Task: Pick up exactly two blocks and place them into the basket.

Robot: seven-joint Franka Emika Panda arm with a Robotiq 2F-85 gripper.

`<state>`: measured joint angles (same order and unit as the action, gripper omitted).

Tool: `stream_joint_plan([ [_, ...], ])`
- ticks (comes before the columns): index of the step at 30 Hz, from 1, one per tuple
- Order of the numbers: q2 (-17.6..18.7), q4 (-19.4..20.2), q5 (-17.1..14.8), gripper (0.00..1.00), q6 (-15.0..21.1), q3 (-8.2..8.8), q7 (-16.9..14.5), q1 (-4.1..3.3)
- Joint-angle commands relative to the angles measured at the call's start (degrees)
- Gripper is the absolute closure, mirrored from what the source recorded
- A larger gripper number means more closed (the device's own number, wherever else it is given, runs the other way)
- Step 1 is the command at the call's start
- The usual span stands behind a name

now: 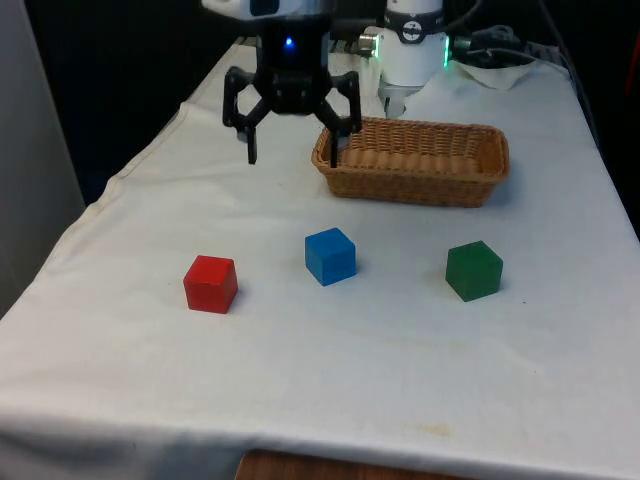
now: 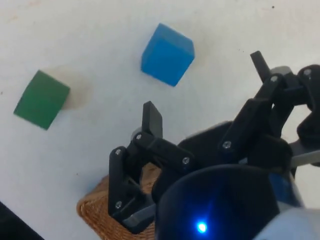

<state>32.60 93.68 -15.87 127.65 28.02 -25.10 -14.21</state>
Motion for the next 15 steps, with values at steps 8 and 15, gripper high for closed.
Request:
stream_joint_plan([
  [8,4.24,-1.32,-5.21,0.0,1.72,1.32,-5.1,1.6],
  [15,11.0,-6.53,-10.77,0.0,2.23,3.44,-9.17,2.64],
])
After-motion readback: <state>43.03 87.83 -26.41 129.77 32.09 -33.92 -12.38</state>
